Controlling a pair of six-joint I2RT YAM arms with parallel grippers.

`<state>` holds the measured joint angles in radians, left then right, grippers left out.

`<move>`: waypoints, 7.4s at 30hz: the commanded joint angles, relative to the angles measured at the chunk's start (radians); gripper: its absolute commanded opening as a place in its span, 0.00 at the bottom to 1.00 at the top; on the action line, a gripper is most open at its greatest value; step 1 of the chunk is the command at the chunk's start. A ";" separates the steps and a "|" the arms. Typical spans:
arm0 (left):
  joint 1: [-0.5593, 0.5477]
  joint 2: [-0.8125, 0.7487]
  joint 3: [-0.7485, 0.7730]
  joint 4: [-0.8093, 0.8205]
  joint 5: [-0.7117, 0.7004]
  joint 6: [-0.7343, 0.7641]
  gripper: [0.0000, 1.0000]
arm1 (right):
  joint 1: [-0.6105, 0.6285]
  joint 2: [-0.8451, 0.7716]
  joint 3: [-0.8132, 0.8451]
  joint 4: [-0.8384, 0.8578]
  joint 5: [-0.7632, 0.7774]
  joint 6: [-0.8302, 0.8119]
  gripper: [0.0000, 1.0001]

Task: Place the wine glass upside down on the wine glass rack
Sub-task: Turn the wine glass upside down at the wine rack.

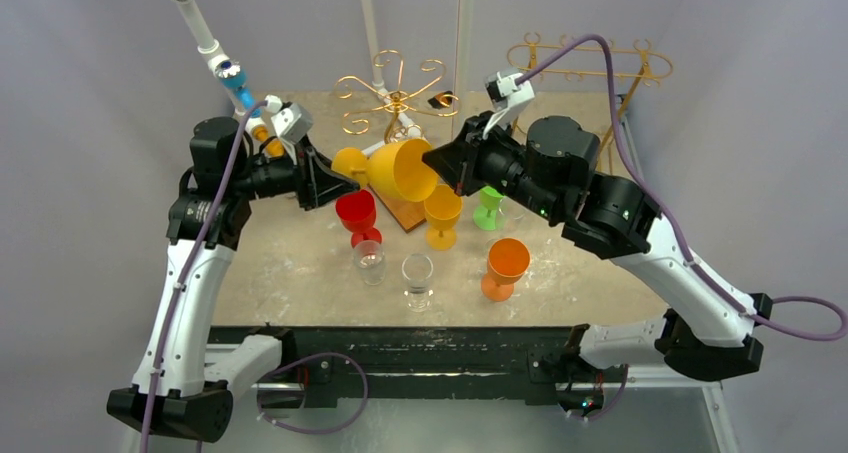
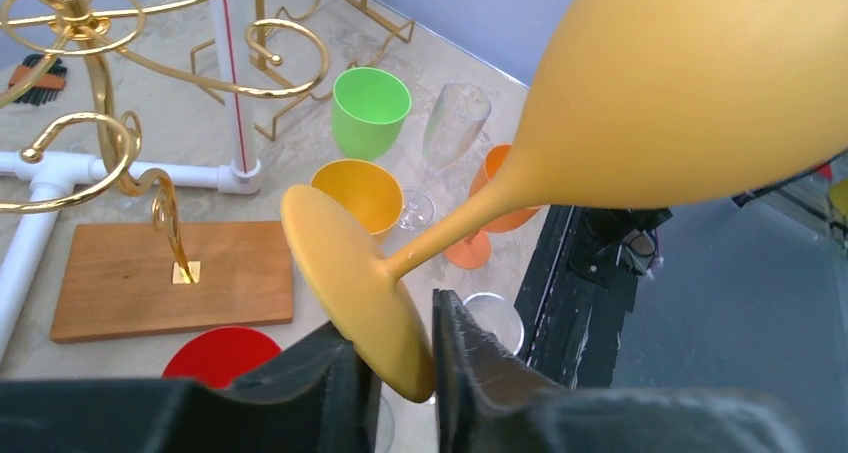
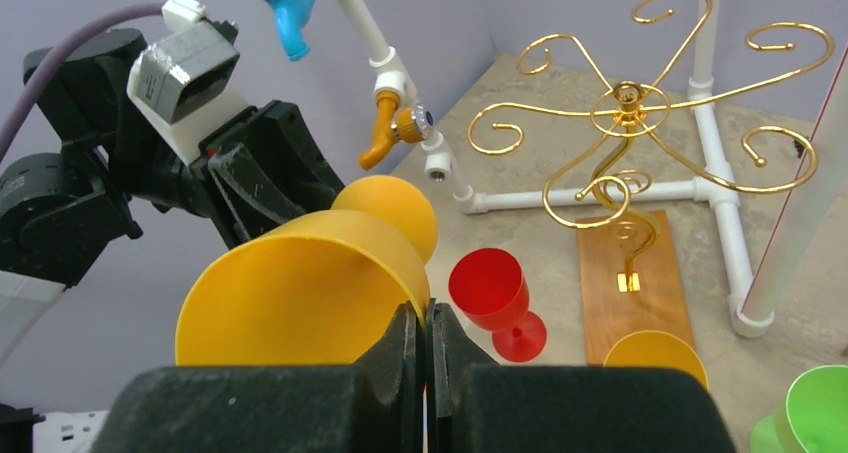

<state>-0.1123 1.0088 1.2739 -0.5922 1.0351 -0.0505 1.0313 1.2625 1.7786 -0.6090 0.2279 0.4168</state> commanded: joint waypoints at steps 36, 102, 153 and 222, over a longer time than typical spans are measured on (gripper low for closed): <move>0.002 -0.190 0.153 0.054 -0.139 0.805 0.00 | 0.046 0.105 -0.033 0.166 -0.596 0.065 0.99; 0.001 -0.010 0.119 -0.033 -0.196 0.371 1.00 | -0.851 0.048 -0.773 0.909 0.088 -0.324 0.28; 0.000 -0.030 0.120 -0.124 -0.223 0.466 1.00 | -0.886 0.102 -0.821 0.860 0.099 -0.233 0.99; 0.000 -0.070 0.265 -0.351 -0.517 0.343 0.99 | 0.105 0.540 -0.125 0.260 0.362 0.137 0.80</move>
<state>-0.1074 0.9413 1.5066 -0.9051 0.5522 0.3408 1.1320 1.8782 1.6447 -0.3904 0.6041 0.5488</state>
